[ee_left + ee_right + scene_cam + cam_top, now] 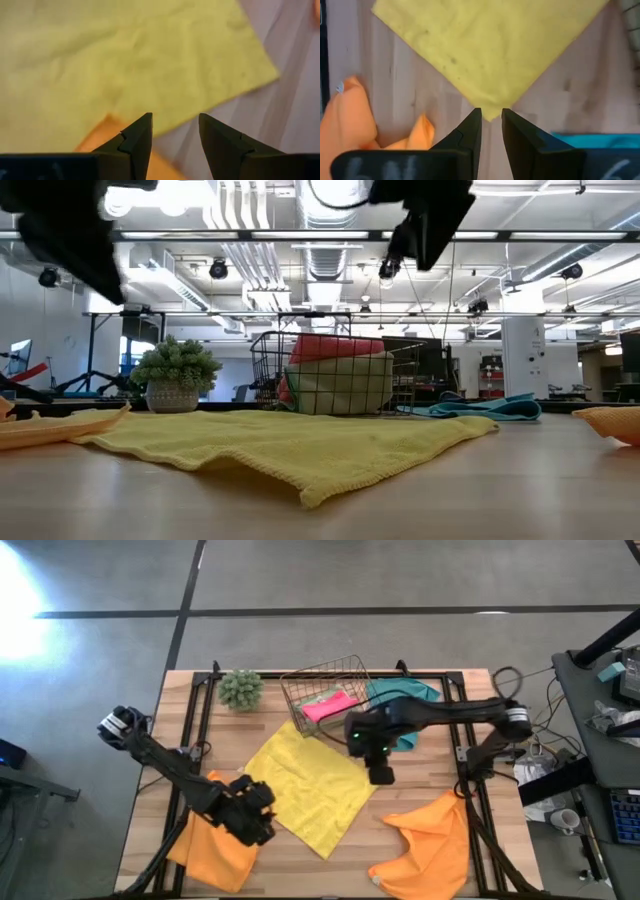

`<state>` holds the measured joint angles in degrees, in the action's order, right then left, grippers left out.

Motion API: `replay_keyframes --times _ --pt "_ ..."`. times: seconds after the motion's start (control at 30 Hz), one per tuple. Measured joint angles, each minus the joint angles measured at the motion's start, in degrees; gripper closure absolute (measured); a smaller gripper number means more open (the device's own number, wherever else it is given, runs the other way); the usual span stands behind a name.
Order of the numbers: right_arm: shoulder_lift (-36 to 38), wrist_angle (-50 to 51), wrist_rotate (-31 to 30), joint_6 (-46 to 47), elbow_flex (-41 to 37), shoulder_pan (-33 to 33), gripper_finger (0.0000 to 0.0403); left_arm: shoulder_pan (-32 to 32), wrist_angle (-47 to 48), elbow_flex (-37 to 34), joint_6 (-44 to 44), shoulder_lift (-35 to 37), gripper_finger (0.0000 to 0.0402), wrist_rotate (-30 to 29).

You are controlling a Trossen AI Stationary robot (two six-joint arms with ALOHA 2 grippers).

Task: Fold microfiber towels
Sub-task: Fold the yellow towel

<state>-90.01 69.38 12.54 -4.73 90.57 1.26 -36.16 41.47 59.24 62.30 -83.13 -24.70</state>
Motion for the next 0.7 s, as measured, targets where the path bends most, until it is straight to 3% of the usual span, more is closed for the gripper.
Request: replay_keyframes --times 0.3,0.6,0.7 --pt "12.8 -4.4 -0.7 -4.3 -10.8 -0.6 0.0335 5.8 -4.0 9.0 -17.6 -10.5 0.0256 0.1" --pt "22.7 -17.5 -1.2 4.6 -26.6 -5.3 0.0335 7.6 -6.7 16.2 -30.7 -17.5 0.0256 0.7" --pt "24.6 -19.9 -1.2 6.7 -29.9 -6.3 0.0335 8.3 -6.4 17.6 -31.2 -19.0 0.0256 1.0"
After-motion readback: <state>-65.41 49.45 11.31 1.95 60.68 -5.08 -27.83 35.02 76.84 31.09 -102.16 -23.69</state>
